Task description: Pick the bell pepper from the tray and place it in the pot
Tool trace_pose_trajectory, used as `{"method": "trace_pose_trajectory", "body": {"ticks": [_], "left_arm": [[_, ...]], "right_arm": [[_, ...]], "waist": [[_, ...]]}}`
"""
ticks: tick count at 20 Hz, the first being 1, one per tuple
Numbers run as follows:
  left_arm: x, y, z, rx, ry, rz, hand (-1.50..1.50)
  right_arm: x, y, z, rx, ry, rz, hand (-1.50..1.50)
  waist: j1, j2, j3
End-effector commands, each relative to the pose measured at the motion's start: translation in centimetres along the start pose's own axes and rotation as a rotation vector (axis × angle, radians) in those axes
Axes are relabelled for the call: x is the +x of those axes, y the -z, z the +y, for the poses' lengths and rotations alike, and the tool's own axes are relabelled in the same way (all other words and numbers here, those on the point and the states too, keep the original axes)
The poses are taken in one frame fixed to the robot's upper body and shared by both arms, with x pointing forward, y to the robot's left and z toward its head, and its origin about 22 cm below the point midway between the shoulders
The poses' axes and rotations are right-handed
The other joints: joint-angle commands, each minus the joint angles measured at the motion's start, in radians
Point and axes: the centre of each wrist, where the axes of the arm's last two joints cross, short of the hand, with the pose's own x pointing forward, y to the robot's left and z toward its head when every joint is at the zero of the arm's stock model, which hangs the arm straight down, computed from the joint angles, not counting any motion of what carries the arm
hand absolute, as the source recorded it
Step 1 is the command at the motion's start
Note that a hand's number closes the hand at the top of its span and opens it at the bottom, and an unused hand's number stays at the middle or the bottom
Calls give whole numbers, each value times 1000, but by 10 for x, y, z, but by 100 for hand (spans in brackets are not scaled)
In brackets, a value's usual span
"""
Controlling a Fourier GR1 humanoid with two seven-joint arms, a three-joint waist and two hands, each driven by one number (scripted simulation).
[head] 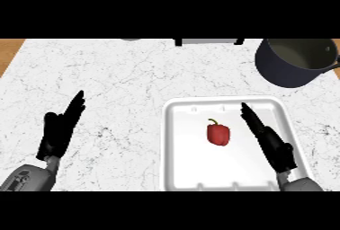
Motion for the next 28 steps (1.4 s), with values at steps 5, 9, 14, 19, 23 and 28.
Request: {"method": "trace_pose_trajectory", "body": {"ticks": [5, 9, 14, 19, 23, 28], "left_arm": [[76, 19, -8, 62, -150, -342, 0], [88, 18, -15, 41, -249, -391, 0], [92, 24, -9, 71, -278, -401, 0], [92, 8, -4, 76, -281, -397, 0], [97, 13, 7, 97, -256, -419, 0], [85, 10, 4, 85, -273, -401, 0]], "right_arm": [[130, 57, -40, 388, -72, -408, 150], [173, 57, -128, 65, -556, -452, -150], [170, 52, -149, 389, -619, -634, -150], [180, 48, -132, 467, -791, -639, -150], [199, 52, -119, 551, -1005, -502, -150], [212, 52, -69, 615, -1147, -430, -150]], "waist": [[58, -23, -30], [46, -8, -29], [21, -7, -27], [10, -19, -29], [15, -19, -30], [12, -20, -31]]}}
